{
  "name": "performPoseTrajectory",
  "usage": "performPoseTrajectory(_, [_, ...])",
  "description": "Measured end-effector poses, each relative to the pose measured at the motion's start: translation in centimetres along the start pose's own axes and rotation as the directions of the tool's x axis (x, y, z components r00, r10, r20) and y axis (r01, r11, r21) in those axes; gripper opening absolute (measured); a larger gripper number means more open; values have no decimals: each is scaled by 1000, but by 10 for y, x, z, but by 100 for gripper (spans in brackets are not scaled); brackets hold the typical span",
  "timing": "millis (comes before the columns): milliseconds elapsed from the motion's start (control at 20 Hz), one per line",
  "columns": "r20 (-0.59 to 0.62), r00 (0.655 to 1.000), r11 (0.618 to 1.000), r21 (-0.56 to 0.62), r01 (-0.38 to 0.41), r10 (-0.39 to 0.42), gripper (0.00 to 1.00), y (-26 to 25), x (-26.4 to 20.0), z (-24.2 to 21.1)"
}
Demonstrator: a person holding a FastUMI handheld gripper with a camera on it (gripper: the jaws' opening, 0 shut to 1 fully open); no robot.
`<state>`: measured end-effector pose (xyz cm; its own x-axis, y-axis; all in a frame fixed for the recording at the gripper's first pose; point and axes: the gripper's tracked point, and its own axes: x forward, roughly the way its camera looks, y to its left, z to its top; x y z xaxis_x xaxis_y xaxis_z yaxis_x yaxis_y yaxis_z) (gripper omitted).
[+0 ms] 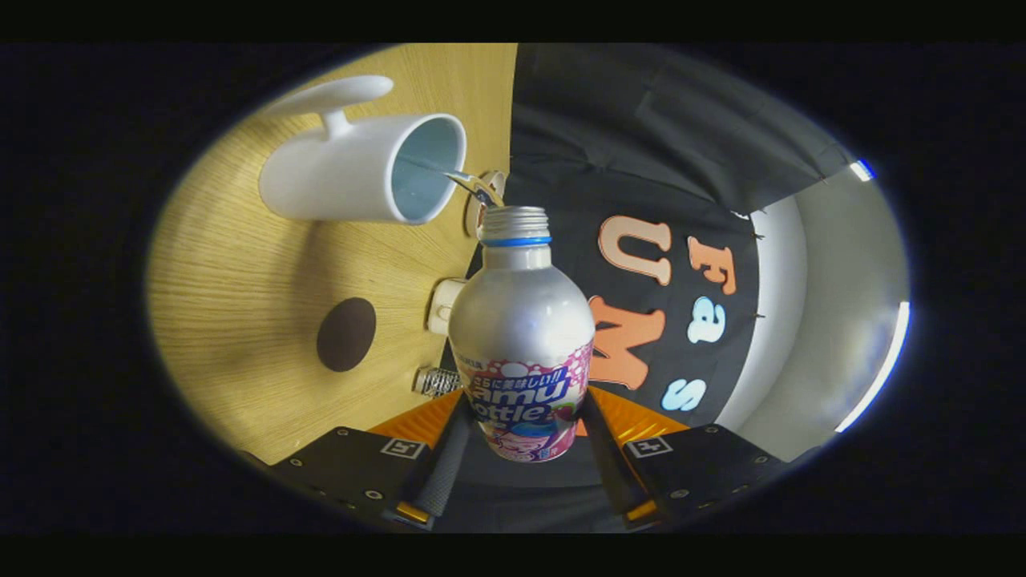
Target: Take the bottle from table, then pour the juice into the cup, finally place the bottle on the coaster
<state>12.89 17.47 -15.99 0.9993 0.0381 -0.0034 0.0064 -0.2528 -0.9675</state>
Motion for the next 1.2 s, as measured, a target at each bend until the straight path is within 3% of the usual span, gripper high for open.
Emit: performPoseTrajectory(1200, [30, 997, 988, -135, 76, -73, 75, -25, 2, 3])
